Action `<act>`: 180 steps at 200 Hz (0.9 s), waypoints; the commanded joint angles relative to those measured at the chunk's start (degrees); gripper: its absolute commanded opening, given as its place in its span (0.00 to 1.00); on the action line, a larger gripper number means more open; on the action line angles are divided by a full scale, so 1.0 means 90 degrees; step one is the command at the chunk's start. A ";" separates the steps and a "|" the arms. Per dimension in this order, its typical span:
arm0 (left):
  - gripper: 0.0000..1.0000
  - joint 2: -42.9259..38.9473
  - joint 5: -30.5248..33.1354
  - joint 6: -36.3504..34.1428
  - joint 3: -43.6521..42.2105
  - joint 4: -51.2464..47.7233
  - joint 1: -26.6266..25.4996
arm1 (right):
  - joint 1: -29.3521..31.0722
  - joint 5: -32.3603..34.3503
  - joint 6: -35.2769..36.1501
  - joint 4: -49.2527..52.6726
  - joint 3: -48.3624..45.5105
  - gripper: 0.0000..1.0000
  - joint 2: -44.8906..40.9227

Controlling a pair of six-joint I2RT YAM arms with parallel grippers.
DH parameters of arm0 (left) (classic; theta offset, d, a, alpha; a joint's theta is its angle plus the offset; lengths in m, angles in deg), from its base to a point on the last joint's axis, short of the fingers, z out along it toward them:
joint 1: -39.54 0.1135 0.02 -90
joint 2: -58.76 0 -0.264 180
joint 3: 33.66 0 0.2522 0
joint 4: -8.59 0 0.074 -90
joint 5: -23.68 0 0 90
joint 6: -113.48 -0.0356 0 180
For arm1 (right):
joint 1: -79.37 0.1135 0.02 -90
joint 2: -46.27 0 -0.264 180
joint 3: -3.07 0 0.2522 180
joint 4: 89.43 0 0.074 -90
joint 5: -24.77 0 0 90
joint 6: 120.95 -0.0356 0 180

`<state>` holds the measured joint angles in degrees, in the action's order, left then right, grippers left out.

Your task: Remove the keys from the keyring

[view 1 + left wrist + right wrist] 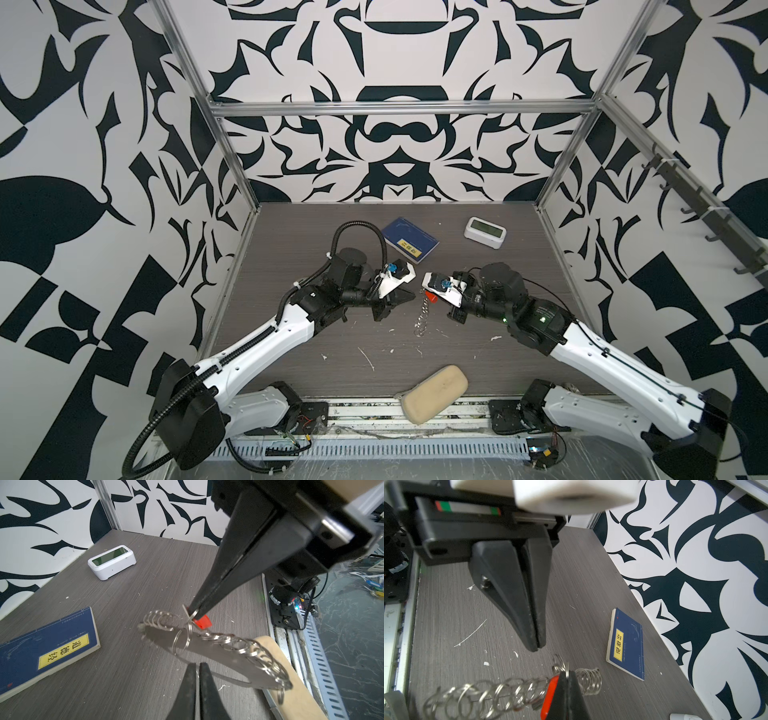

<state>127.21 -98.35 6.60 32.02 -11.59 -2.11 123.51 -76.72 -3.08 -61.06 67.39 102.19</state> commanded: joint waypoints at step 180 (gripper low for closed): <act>0.25 -0.0730 0.1051 0.0170 -0.0258 0.0214 -0.0039 | -0.0029 -0.0530 -0.0822 -0.1311 -0.0130 0.00 -0.0043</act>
<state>122.92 -88.01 8.26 31.26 -10.49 -2.28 123.35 -81.09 -9.87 -68.34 64.73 102.10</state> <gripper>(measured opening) 0.237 0.043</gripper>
